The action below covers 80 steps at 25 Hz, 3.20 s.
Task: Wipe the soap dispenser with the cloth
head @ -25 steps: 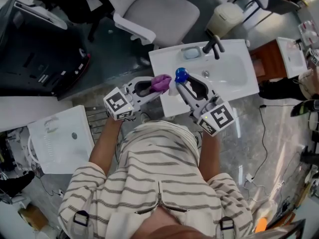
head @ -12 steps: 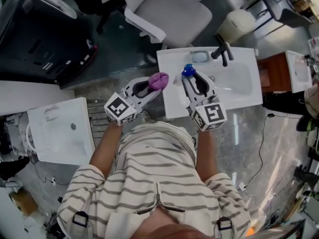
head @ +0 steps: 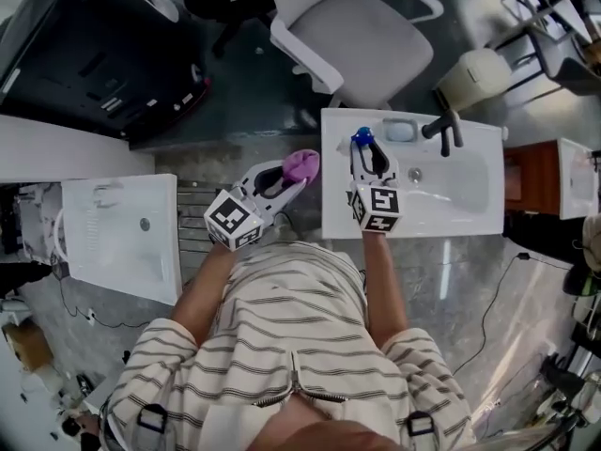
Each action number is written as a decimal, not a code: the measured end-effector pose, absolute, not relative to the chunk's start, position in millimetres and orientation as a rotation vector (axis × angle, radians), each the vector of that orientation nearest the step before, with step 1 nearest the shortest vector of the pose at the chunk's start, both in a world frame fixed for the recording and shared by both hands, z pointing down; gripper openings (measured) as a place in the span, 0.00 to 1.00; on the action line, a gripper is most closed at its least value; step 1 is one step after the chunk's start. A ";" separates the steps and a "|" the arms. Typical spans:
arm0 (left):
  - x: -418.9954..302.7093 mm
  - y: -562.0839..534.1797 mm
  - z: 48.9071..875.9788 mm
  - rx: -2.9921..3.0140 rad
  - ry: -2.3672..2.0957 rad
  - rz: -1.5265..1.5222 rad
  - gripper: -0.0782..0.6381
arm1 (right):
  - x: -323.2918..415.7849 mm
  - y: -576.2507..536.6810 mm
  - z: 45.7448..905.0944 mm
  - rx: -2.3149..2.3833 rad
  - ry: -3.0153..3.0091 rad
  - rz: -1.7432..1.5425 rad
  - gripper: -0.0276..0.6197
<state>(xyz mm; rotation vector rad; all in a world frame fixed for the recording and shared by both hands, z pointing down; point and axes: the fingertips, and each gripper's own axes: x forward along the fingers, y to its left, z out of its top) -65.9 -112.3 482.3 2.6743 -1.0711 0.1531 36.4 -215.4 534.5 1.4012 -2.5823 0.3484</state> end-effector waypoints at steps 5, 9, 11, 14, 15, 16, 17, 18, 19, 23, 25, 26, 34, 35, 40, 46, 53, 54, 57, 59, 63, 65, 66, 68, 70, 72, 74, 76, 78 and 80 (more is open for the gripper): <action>-70.3 -111.6 485.2 2.645 -1.126 0.166 0.27 | 22.7 -234.1 564.3 1.424 -2.502 0.290 0.25; -72.5 -110.0 485.6 2.623 -1.154 0.170 0.27 | 13.3 -246.2 586.0 1.420 -2.467 0.293 0.25; -73.4 -108.9 486.2 2.612 -1.167 0.173 0.27 | 11.4 -251.0 597.2 1.424 -2.444 0.297 0.25; -75.9 -108.9 488.1 2.600 -1.184 0.177 0.27 | 9.2 -258.3 612.3 1.421 -2.424 0.313 0.25; -77.4 -109.0 489.0 2.596 -1.191 0.177 0.27 | 7.5 -260.2 617.2 1.417 -2.421 0.325 0.25; -78.9 -108.5 490.1 2.590 -1.197 0.177 0.27 | 5.5 -261.0 622.1 1.412 -2.417 0.339 0.25; -79.9 -107.7 491.1 2.584 -1.202 0.175 0.27 | 4.0 -260.7 626.8 1.407 -2.413 0.353 0.25; -80.1 -106.9 491.9 2.580 -1.204 0.173 0.27 | 3.5 -259.6 630.5 1.403 -2.408 0.361 0.25; -79.5 -106.3 492.2 2.579 -1.204 0.172 0.27 | 3.6 -258.4 632.8 1.400 -2.403 0.363 0.25; -79.3 -110.8 488.6 2.586 -1.211 0.171 0.27 | 1.5 -262.6 630.4 1.411 -2.393 0.359 0.25; -78.0 -112.5 486.7 2.589 -1.210 0.165 0.27 | 0.2 -262.1 630.5 1.408 -2.395 0.379 0.29; -76.9 -113.3 486.0 2.592 -1.207 0.162 0.27 | -0.8 -261.2 630.9 1.396 -2.397 0.388 0.32; -71.4 -122.1 479.8 2.602 -1.234 0.157 0.27 | 4.4 -240.3 608.2 1.374 -2.465 0.423 0.46; -71.7 -123.6 477.9 2.599 -1.247 0.152 0.27 | 7.8 -236.5 600.4 1.390 -2.482 0.433 0.46; -66.8 -136.9 468.0 2.606 -1.270 0.121 0.27 | 16.4 -224.4 558.9 1.386 -2.590 0.438 0.38; -59.6 -142.6 459.7 2.608 -1.364 0.122 0.27 | 13.8 -212.2 514.2 1.319 -2.693 0.449 0.26; -57.4 -145.1 462.7 2.587 -1.424 0.133 0.27 | 6.1 -195.4 471.2 1.313 -2.752 0.337 0.06; -57.2 -145.2 461.8 2.590 -1.428 0.132 0.27 | 4.6 -193.3 466.5 1.306 -2.759 0.326 0.06; -56.8 -145.9 458.4 2.605 -1.452 0.138 0.27 | 3.0 -189.3 454.7 1.306 -2.774 0.323 0.06; -56.5 -146.8 456.2 2.615 -1.459 0.142 0.27 | 2.5 -188.0 449.3 1.309 -2.782 0.325 0.06; -55.6 -147.5 453.1 2.636 -1.463 0.143 0.27 | -0.8 -184.8 444.2 1.293 -2.790 0.300 0.05; -55.2 -148.9 450.9 2.640 -1.458 0.134 0.27 | -0.7 -184.1 442.4 1.292 -2.791 0.290 0.05; -55.4 -149.7 449.9 2.641 -1.457 0.130 0.27 | -0.6 -184.0 441.2 1.292 -2.792 0.286 0.05; -55.8 -150.3 449.1 2.642 -1.457 0.126 0.27 | 0.0 -183.9 439.2 1.296 -2.795 0.284 0.05; -55.4 -149.7 449.2 2.645 -1.453 0.121 0.27 | 0.8 -183.9 438.2 1.303 -2.797 0.284 0.05; -55.1 -149.5 447.9 2.654 -1.447 0.114 0.27 | 0.0 -184.2 437.0 1.305 -2.804 0.282 0.05; -55.9 -149.2 446.3 2.662 -1.444 0.107 0.27 | -1.8 -183.4 435.6 1.303 -2.813 0.282 0.05; -57.6 -149.4 445.6 2.663 -1.442 0.105 0.27 | -3.5 -182.6 434.2 1.304 -2.814 0.282 0.05; -59.8 -148.8 446.2 2.661 -1.438 0.108 0.27 | -5.3 -181.5 432.8 1.308 -2.812 0.283 0.05; -61.7 -147.8 447.3 2.660 -1.437 0.109 0.27 | -6.6 -180.8 432.4 1.314 -2.810 0.281 0.05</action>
